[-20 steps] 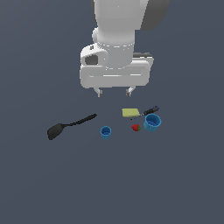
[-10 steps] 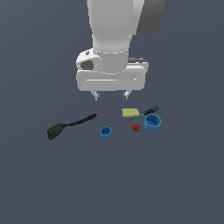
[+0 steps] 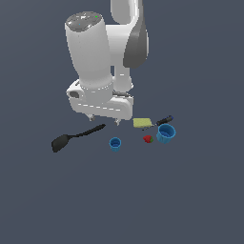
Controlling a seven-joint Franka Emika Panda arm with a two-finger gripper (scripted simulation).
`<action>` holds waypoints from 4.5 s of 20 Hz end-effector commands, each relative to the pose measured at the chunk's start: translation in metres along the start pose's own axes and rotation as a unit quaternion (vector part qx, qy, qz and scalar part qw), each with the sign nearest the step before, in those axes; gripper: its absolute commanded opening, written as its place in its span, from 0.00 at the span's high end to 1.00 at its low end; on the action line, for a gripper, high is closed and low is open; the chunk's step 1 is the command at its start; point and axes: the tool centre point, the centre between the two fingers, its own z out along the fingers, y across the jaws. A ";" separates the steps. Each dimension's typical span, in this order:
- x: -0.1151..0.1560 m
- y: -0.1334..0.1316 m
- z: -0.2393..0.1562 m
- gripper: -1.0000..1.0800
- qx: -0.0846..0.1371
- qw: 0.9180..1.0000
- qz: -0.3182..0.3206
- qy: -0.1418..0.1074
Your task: Pick up a designated object from a clutter of objects.
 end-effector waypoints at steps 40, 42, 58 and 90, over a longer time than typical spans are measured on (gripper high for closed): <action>-0.063 0.205 0.224 0.04 -0.025 0.921 0.388 -0.010; -0.063 0.205 0.228 0.04 -0.025 0.921 0.388 -0.010; -0.063 0.204 0.229 1.00 -0.025 0.922 0.387 -0.009; -0.078 0.161 0.001 1.00 -0.027 0.921 0.389 -0.009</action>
